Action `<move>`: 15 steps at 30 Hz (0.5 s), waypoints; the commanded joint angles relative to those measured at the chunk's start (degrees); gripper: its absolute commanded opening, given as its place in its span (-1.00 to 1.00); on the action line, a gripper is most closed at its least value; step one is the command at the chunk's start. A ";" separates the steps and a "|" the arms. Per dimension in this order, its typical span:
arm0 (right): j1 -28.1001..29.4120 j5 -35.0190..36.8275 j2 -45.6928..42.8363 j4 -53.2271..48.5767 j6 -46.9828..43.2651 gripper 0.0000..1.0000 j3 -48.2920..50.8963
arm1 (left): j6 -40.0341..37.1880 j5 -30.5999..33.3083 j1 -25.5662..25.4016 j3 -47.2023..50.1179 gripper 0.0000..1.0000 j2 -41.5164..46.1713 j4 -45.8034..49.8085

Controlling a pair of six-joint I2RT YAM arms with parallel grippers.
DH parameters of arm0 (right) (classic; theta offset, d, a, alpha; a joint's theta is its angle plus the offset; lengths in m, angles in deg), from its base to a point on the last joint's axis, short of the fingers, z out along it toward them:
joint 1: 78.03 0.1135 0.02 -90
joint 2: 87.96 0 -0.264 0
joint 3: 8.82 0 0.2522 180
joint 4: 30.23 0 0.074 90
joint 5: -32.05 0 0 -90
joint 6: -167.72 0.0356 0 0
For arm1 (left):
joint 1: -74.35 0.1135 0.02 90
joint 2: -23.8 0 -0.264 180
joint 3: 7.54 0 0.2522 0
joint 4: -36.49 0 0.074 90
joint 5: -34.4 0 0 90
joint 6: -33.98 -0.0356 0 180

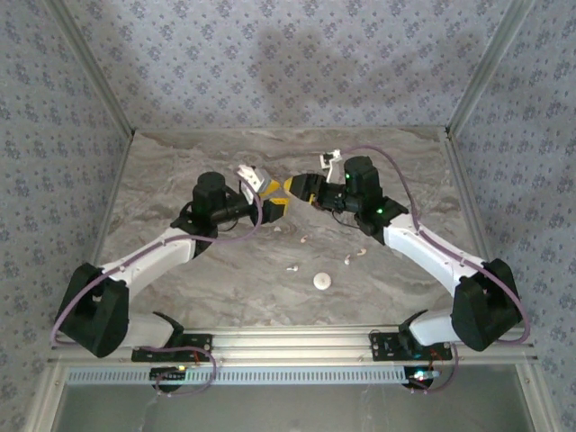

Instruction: Insert wireless bluetooth earbuds into charging case

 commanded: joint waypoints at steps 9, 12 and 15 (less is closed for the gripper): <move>1.71 0.93 -1.21 2.76 0.62 0.09 0.48 | 5.85 -2.18 -0.43 -2.09 0.15 -1.27 -7.70; 1.87 1.03 -1.18 2.72 0.62 0.09 0.36 | 6.26 -2.38 -0.70 -2.33 0.13 -1.56 -8.09; 1.87 0.99 -1.09 2.72 0.54 0.10 0.34 | 6.82 -2.38 -0.79 -2.47 0.05 -1.62 -8.36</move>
